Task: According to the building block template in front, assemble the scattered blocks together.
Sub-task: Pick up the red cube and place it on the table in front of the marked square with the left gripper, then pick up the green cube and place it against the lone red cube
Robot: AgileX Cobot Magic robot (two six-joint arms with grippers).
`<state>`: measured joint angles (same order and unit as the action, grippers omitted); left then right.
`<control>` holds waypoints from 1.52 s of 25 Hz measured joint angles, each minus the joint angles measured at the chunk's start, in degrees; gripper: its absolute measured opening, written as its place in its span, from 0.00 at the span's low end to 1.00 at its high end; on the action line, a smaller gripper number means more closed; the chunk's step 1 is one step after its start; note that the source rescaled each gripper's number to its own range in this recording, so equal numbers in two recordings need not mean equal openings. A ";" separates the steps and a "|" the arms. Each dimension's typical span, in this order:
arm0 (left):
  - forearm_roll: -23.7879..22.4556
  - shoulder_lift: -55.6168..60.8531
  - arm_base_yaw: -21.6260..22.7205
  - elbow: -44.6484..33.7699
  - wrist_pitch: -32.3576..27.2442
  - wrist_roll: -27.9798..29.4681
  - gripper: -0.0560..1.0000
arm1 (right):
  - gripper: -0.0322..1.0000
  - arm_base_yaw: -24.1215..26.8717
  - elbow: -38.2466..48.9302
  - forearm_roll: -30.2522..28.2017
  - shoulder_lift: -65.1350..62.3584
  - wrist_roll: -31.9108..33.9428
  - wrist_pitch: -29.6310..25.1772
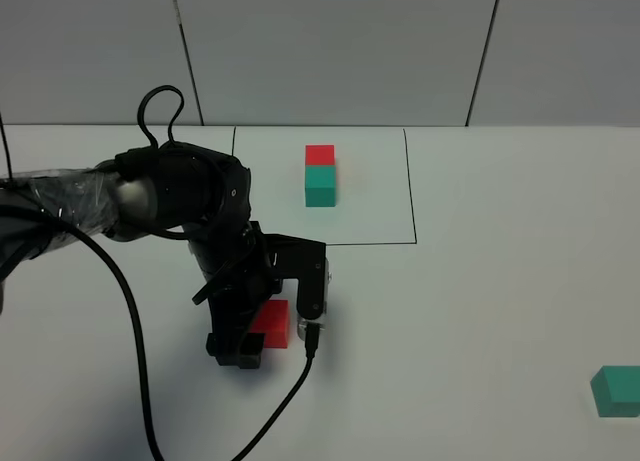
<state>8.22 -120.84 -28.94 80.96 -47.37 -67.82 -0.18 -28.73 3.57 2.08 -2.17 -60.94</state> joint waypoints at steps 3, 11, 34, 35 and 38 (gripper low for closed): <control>0.00 0.69 0.00 0.00 -1.16 -0.12 0.99 | 0.57 0.00 0.00 0.00 0.00 0.00 0.00; 0.28 3.69 0.00 0.00 -4.15 0.10 1.00 | 0.58 0.00 0.00 0.00 0.00 0.00 0.00; 0.01 12.08 1.28 -0.05 -5.96 19.72 1.00 | 0.57 0.00 0.00 0.00 0.00 0.00 0.00; 0.01 12.62 1.62 -0.20 -5.96 20.33 1.00 | 0.57 0.00 0.00 0.00 0.00 0.00 0.00; 0.01 14.62 3.09 -1.67 -5.96 22.04 1.00 | 0.57 0.00 0.00 0.00 0.00 0.00 0.00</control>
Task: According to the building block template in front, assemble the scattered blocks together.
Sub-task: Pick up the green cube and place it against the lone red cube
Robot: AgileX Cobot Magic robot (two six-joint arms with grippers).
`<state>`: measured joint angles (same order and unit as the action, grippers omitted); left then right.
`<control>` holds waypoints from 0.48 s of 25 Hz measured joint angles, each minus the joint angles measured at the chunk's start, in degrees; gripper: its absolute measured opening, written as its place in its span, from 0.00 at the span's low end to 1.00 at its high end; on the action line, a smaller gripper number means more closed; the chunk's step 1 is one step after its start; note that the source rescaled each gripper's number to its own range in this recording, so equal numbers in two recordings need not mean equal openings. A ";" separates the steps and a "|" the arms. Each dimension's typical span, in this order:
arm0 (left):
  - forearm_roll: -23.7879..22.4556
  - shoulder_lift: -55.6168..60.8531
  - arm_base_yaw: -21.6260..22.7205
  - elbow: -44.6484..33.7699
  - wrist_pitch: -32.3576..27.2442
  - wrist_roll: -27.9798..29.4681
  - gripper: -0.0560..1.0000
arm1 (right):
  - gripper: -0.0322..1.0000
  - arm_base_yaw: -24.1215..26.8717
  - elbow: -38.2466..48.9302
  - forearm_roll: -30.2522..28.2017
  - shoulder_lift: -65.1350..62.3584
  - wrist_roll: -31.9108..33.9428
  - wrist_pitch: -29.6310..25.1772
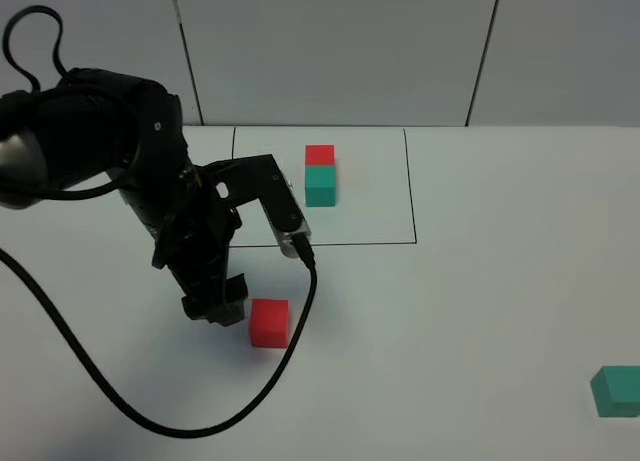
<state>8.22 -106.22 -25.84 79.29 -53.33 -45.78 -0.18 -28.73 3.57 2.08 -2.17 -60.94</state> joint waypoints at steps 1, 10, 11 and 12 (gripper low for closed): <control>0.00 0.75 0.68 -0.60 0.00 0.55 1.00 | 0.57 0.00 0.00 0.00 0.00 0.00 0.00; 0.53 10.35 5.97 -11.69 4.67 3.52 0.99 | 0.57 0.00 0.00 0.00 0.00 0.00 0.00; 0.90 11.62 6.42 -12.91 5.23 3.78 0.99 | 0.57 0.00 0.00 0.00 0.00 0.00 0.00; 1.11 12.90 6.77 -14.37 5.60 4.02 0.99 | 0.57 0.00 0.00 0.00 0.00 0.00 0.00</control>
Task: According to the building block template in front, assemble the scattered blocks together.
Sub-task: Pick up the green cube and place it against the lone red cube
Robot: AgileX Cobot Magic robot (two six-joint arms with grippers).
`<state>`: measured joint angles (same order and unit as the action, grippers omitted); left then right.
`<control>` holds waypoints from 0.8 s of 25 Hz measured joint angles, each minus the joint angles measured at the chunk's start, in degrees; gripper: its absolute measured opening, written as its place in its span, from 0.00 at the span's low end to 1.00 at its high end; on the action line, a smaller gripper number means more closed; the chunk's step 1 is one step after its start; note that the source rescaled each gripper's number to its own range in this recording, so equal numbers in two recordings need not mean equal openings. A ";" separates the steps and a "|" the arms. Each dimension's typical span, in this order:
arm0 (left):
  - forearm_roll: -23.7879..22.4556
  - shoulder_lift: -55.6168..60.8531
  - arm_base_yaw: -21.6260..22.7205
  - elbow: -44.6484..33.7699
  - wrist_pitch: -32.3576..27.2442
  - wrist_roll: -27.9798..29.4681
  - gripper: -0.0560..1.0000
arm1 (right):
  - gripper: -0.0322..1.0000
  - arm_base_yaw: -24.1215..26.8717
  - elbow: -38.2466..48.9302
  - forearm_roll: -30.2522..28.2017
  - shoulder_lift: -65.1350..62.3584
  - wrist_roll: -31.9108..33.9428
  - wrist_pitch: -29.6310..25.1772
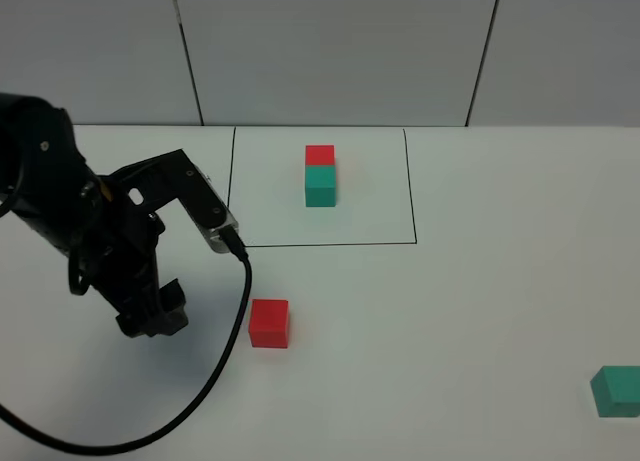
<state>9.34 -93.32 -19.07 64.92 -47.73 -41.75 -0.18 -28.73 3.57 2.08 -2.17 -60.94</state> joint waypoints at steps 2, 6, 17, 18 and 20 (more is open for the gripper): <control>0.33 2.38 0.08 -2.62 0.77 0.64 0.99 | 0.57 0.00 0.00 0.00 0.00 0.00 0.00; 0.66 7.67 0.08 -7.20 1.53 1.99 0.99 | 0.57 0.00 0.00 0.00 0.00 0.00 0.00; 0.64 23.96 0.08 -17.06 1.74 6.33 0.99 | 0.57 0.00 0.00 0.00 0.00 0.00 0.00; 0.50 25.30 0.08 -17.83 1.52 6.97 0.99 | 0.57 0.00 0.00 0.00 0.00 0.00 0.00; 0.24 27.71 0.08 -19.41 0.97 7.85 0.99 | 0.57 0.00 0.00 0.00 0.00 0.00 0.00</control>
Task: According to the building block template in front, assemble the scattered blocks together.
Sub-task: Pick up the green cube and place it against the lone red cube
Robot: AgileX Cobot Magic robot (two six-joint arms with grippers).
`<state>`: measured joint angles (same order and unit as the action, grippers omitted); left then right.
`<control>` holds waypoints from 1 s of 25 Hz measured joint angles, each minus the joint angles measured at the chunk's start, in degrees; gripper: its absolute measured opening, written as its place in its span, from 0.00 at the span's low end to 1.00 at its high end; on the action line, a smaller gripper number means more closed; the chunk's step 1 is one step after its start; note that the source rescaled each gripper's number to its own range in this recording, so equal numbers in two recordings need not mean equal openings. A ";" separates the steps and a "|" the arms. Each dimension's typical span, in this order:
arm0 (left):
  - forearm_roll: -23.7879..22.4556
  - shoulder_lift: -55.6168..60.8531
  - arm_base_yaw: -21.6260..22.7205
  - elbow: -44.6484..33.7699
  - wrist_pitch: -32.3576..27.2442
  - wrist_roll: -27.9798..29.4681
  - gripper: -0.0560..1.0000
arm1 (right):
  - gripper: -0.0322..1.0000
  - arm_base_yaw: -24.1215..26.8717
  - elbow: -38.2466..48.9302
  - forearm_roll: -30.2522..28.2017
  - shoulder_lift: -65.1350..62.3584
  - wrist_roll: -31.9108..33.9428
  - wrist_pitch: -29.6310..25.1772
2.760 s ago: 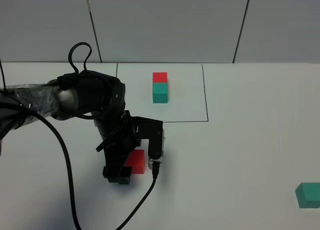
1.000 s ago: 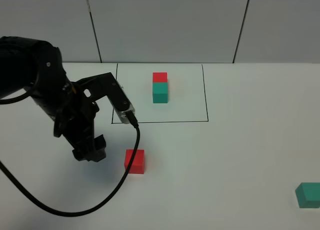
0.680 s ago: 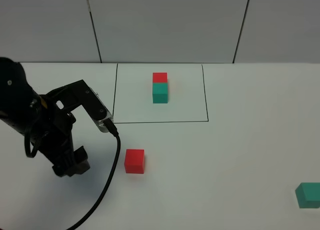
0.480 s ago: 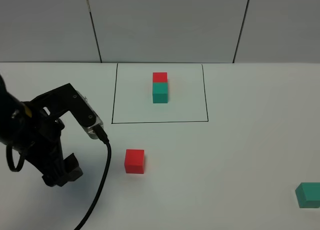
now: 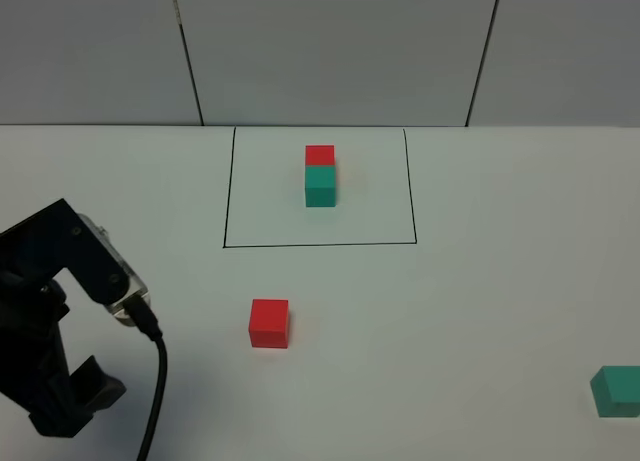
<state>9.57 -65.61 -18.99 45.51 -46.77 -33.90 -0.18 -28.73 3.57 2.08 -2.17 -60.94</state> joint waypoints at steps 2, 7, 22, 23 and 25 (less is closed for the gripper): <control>-0.87 2.47 0.00 -1.73 -0.72 1.07 0.99 | 0.57 0.00 0.00 0.00 0.00 0.00 0.00; -1.53 8.48 0.00 -4.81 -1.80 4.35 0.99 | 0.57 0.00 0.00 0.00 0.00 0.00 0.00; -5.69 22.14 0.00 -6.55 -5.59 10.96 0.99 | 0.57 0.00 0.00 0.00 0.00 0.00 0.00; -5.69 22.69 0.00 -6.55 -5.64 10.98 0.99 | 0.57 0.00 0.00 0.00 0.00 0.00 0.00; -5.69 23.52 0.00 -6.55 -5.73 11.05 0.99 | 0.57 0.00 0.00 0.00 0.00 0.00 0.00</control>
<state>3.88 -42.08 -18.99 38.96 -52.49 -22.85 -0.18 -28.73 3.57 2.08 -2.17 -60.94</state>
